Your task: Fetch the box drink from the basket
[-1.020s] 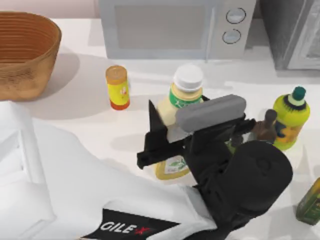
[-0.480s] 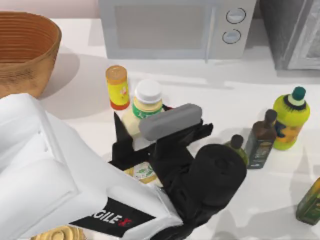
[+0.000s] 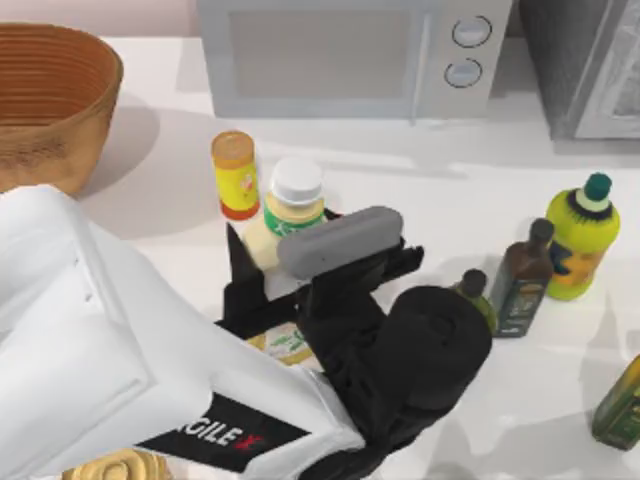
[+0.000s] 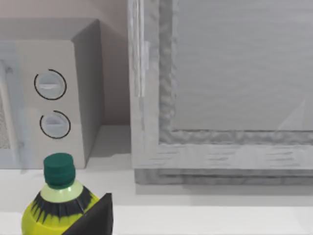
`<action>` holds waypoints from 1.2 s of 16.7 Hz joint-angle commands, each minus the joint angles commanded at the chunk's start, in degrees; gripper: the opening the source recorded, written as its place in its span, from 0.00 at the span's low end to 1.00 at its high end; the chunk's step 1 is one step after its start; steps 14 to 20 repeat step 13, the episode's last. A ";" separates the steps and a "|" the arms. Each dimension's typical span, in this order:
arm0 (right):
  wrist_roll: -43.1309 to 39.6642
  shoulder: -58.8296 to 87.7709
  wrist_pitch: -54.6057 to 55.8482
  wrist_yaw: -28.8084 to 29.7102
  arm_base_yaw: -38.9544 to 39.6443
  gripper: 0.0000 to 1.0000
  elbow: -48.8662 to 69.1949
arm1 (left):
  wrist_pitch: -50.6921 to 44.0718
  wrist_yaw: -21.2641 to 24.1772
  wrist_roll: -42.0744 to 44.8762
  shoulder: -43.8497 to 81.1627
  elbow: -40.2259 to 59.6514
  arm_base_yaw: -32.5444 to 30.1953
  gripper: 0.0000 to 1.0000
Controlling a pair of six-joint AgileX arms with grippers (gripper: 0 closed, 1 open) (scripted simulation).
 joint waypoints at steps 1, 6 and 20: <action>0.00 0.00 0.00 0.00 0.00 1.00 0.00 | 0.00 0.00 0.00 0.00 0.00 0.00 0.53; 0.00 0.00 0.00 0.00 0.00 1.00 0.00 | 0.00 0.00 0.00 0.00 0.00 0.00 0.90; 0.00 0.00 0.00 0.00 0.00 1.00 0.00 | 0.00 0.00 0.00 0.00 0.00 0.00 1.00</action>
